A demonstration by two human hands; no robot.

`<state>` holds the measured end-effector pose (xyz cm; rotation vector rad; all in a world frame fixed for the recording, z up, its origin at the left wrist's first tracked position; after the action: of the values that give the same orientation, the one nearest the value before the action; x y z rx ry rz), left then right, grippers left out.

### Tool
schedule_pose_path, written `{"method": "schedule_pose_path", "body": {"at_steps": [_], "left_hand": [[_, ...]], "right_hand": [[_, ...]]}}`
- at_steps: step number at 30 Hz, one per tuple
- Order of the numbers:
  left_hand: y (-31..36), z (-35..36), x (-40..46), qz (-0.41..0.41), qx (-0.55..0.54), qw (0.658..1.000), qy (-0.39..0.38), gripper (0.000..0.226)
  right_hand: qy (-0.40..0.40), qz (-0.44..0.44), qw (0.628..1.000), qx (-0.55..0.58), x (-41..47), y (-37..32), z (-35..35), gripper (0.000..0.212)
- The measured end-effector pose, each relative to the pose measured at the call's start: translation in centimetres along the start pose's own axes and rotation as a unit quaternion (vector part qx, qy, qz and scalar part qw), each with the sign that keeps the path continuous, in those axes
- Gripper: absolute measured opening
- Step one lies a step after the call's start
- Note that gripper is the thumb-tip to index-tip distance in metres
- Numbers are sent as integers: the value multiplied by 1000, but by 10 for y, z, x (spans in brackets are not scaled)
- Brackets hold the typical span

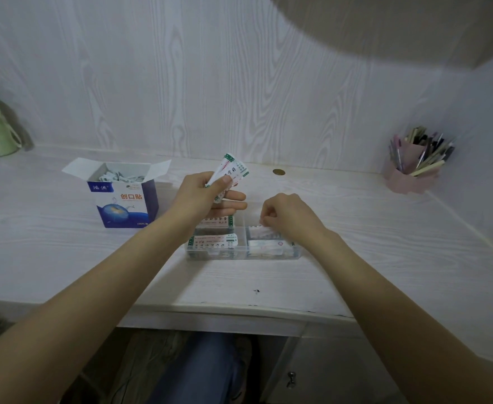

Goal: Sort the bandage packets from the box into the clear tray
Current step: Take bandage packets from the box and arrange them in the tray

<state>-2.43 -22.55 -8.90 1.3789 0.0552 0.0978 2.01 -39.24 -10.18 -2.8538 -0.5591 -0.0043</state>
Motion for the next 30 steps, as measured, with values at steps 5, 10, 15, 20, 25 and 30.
{"method": "schedule_pose_path", "body": {"at_steps": [5, 10, 15, 20, 25, 30], "left_hand": [[-1, 1, -1, -1, 2, 1000, -8, 14], [0, 2, -3, -6, 24, 999, -21, 11], [2, 0, -3, -23, 61, 997, -51, 14], [3, 6, -12, -37, 29, 992, -117, 15], [2, 1, -7, -18, -9, 999, -51, 22], [0, -6, -3, 17, -13, 1000, 13, 28]], "right_hand": [[-56, 20, 998, 31, -7, -5, 0, 52], [-69, 8, 996, 53, -11, -4, 1, 48], [77, -2, 926, 370, -14, -6, -10, 17], [108, 25, 869, 483, -12, -9, -15, 26], [153, 65, 870, 465, -13, 2, -14, 7], [163, 127, 916, 344, -10, 20, -7, 15]]}}
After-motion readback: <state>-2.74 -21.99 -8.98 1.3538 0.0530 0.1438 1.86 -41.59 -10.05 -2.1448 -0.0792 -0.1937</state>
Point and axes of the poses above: each hand's wrist, its own x-axis towards the middle knuckle, its own z-axis out of the palm, y = z × x, the point moved 1 cm from there along x, towards the middle knuckle, and after that the axes turned 6 degrees about -x, right-handed, at the moved point
